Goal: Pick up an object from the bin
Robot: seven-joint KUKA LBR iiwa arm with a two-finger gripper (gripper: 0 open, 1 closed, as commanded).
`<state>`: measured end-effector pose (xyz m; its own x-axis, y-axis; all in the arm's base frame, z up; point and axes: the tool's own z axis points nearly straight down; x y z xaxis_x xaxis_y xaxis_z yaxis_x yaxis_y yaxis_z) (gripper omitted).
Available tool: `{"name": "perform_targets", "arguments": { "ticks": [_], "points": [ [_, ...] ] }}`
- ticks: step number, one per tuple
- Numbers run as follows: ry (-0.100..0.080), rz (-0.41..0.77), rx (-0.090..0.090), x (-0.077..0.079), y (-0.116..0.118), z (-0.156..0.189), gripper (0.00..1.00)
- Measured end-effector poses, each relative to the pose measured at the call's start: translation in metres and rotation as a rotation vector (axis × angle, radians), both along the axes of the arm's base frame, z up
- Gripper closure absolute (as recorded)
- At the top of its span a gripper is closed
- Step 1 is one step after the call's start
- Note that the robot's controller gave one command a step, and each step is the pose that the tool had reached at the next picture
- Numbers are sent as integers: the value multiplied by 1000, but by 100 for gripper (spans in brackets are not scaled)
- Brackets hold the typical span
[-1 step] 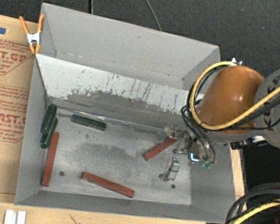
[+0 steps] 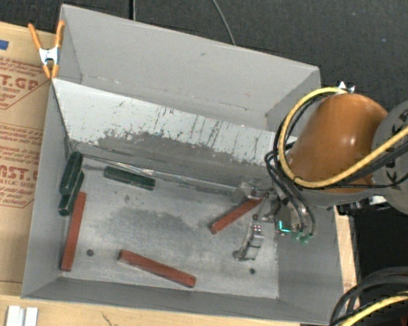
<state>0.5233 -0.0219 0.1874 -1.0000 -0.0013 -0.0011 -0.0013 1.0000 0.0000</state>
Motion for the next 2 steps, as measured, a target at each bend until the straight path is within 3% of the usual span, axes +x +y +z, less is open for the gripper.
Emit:
{"name": "perform_targets", "arguments": {
  "ticks": [1,2],
  "points": [
    [-9,-23,0,34,-15,-52,0],
    [0,-36,0,26,-42,-111,100]
  ]
}}
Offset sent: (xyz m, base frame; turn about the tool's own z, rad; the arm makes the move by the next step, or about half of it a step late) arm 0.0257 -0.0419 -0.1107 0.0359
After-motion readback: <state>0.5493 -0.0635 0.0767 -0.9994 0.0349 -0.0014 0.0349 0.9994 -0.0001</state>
